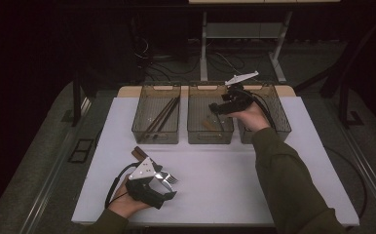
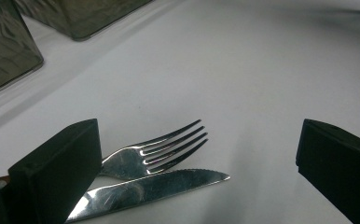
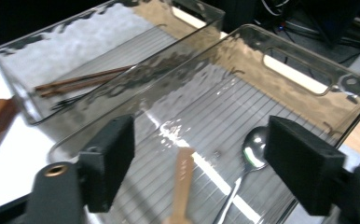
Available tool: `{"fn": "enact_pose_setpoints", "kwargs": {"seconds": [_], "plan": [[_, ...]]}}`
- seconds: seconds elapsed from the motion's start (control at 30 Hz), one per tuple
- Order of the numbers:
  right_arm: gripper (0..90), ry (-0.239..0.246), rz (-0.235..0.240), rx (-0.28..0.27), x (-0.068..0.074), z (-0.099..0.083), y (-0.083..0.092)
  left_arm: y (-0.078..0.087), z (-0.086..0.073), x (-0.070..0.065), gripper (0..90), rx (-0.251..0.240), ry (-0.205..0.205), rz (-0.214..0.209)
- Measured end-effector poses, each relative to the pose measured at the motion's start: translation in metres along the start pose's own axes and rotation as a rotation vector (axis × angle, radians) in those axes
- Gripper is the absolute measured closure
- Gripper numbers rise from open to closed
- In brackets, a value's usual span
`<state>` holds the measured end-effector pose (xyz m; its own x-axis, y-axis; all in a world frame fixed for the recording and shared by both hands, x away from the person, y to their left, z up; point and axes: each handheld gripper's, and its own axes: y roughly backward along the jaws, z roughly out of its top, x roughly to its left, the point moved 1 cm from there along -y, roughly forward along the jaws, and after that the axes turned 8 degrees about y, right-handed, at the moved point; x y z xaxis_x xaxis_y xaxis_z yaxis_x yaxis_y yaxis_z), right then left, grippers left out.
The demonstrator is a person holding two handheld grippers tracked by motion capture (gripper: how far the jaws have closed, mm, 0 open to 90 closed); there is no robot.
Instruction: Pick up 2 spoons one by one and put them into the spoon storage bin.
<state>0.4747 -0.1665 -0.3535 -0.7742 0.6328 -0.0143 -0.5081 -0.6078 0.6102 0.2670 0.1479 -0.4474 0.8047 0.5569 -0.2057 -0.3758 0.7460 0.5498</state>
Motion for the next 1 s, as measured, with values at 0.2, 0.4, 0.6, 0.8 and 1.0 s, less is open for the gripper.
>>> {"fn": "enact_pose_setpoints", "kwargs": {"seconds": [0.2,0.4,0.6,0.8,1.0], "plan": [[13.3,0.02,0.023,-0.016,0.014,-0.008,0.02,0.0,0.0,-0.002,0.0,0.005,0.002,-0.002],[11.1,0.047,0.032,-0.057,0.029,-0.022,0.042,0.001,0.0,-0.002,0.0,-0.002,0.002,0.001],[11.1,0.06,0.047,-0.085,0.042,-0.043,0.057,0.0,0.001,-0.001,0.0,0.007,-0.003,0.001],[11.2,0.071,0.03,-0.098,0.053,-0.069,0.067,0.001,0.001,-0.001,0.0,-0.001,-0.006,0.002],[11.2,0.047,0.016,-0.104,0.063,-0.1,0.071,0.001,0.001,-0.002,0.0,-0.003,-0.005,0.0]]}}
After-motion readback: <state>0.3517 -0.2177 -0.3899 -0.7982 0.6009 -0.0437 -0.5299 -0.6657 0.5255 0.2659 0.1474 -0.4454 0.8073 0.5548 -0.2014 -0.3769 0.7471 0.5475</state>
